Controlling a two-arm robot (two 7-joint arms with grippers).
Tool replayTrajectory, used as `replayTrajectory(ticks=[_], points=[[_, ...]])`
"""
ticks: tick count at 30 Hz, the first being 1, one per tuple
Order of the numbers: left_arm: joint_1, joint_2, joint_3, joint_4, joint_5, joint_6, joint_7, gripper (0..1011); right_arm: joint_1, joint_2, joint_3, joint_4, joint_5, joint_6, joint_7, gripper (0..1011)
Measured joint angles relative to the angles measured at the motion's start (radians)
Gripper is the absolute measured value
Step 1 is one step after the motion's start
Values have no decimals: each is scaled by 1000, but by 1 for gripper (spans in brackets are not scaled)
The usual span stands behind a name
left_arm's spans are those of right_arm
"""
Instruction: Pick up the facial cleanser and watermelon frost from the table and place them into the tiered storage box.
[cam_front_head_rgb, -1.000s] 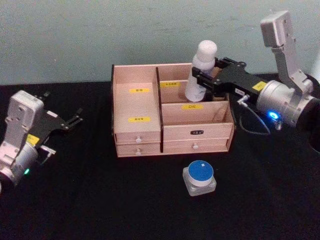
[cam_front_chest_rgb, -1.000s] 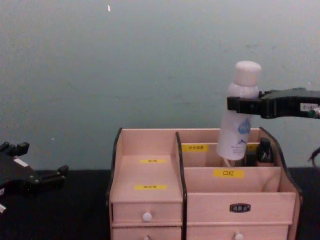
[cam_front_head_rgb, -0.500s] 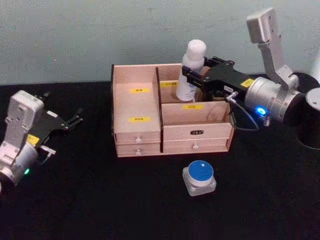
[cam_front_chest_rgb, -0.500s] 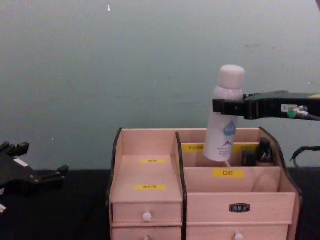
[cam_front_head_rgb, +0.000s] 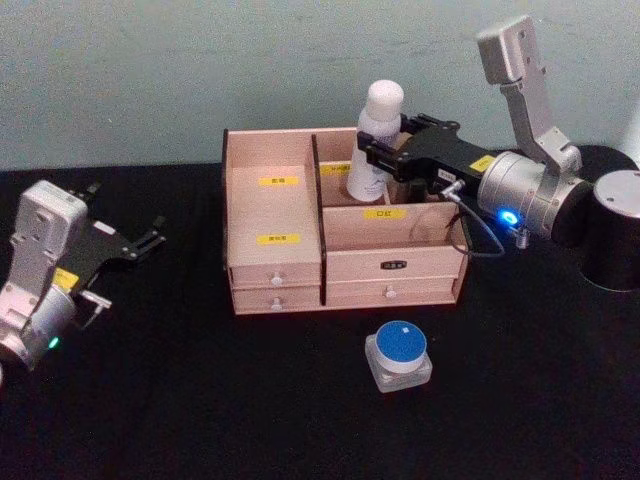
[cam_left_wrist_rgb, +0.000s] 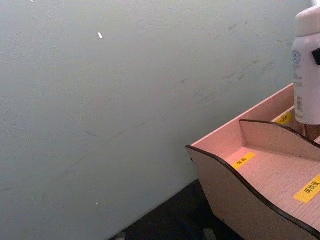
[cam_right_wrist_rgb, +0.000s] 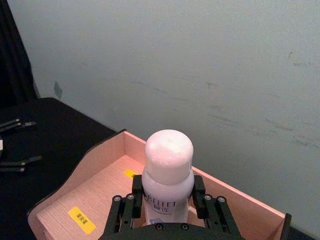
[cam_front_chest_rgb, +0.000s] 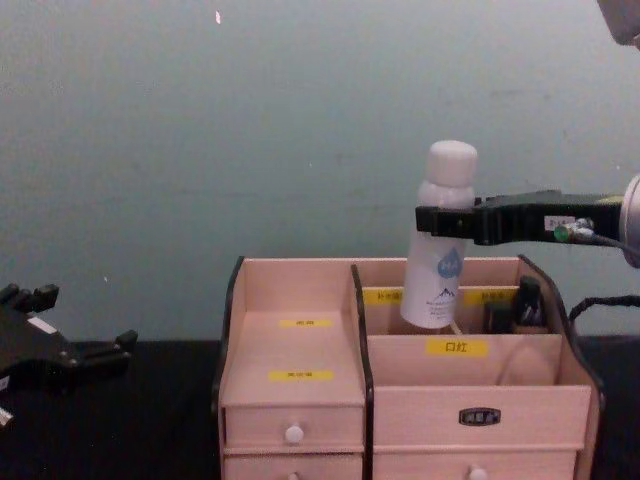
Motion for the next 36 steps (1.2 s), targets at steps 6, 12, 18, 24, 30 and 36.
replayTrajectory(ticks=[6, 12, 18, 24, 30, 36], points=[[0, 0, 0, 0, 0, 0, 0, 1001, 4, -7, -3, 14, -3, 0, 1, 598], [0, 0, 0, 0, 0, 0, 0, 1001, 9, -14, -4, 31, -5, -4, 3, 598], [0, 0, 0, 0, 0, 0, 0, 1001, 14, -20, -5, 44, -8, -11, 6, 598], [0, 0, 0, 0, 0, 0, 0, 1001, 19, -26, -10, 67, -16, -18, 10, 598], [0, 0, 0, 0, 0, 0, 0, 1001, 24, -34, -16, 93, -28, -19, 9, 598], [0, 0, 0, 0, 0, 0, 0, 1001, 26, -46, -19, 118, -39, -26, 9, 598]])
